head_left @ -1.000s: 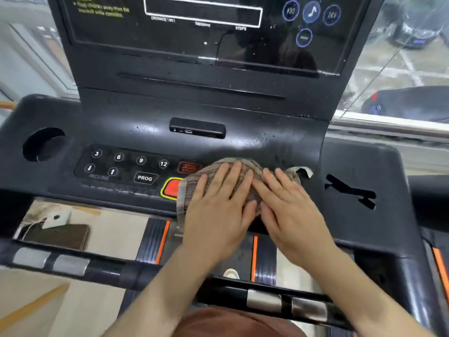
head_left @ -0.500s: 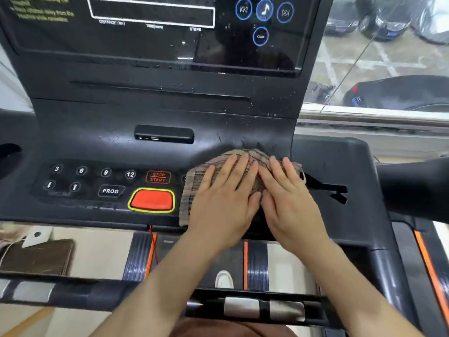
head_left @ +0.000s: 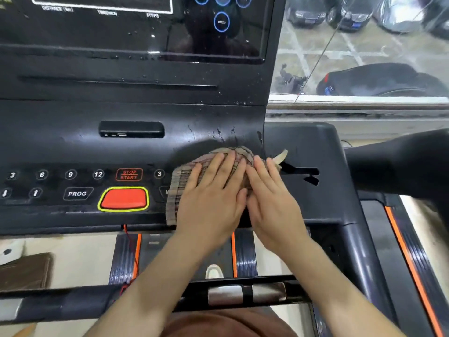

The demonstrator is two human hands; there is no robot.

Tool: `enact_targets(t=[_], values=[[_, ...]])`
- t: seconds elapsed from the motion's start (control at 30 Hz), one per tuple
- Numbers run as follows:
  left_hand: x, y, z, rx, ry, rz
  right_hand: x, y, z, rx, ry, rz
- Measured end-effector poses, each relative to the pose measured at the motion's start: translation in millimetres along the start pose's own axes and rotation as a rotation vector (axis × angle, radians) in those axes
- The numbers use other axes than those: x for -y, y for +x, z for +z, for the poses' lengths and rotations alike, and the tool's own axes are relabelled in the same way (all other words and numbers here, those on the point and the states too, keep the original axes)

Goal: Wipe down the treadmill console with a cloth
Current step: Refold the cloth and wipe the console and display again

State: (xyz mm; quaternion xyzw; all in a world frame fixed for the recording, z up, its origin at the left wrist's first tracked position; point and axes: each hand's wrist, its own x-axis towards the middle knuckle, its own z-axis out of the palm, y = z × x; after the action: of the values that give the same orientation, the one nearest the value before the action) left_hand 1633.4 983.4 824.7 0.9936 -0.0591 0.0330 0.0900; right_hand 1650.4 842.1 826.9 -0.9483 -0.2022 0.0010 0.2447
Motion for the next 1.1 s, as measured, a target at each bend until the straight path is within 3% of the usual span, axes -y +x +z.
enact_targets(t=[0.13,0.3,0.43,0.53,0.6,0.7,0.77,0.87,1.03,1.1], values=[[7.1,45.6,-5.5,0.043,0.037,-0.007,-0.3,51.4,-9.5,-0.031,0.085,0.073],[3.0,-11.1,-7.6,0.04,-0.024,0.087,3.5,-22.7,1.6,-0.018,-0.035,0.069],[10.3,-18.2,-7.9,0.003,-0.117,0.171,-1.3,-46.7,4.1,-0.039,-0.051,-0.002],[26.4,-18.8,-16.4,-0.016,-0.346,0.19,-13.8,-37.6,-10.6,0.05,0.051,-0.059],[39.4,-29.7,-21.3,-0.054,-0.337,0.145,-21.0,-40.1,-16.1,0.092,0.039,-0.105],[52.3,-42.0,-23.6,-0.13,-0.348,0.096,-23.2,-44.7,-17.3,-0.028,0.043,-0.173],[53.2,-43.9,-28.3,-0.201,-0.443,0.077,-17.4,-40.7,-29.0,-0.108,0.184,-0.101],[39.3,-40.2,-50.6,-0.22,-0.65,-0.05,-0.5,-31.7,-59.6,-0.152,0.594,0.043],[5.1,-27.1,-96.3,-0.02,-1.137,-0.226,24.0,-10.0,-105.6,-0.131,1.102,0.302],[1.9,-21.0,-104.2,0.076,-1.196,-0.211,21.1,-0.2,-114.4,-0.154,1.114,0.382]])
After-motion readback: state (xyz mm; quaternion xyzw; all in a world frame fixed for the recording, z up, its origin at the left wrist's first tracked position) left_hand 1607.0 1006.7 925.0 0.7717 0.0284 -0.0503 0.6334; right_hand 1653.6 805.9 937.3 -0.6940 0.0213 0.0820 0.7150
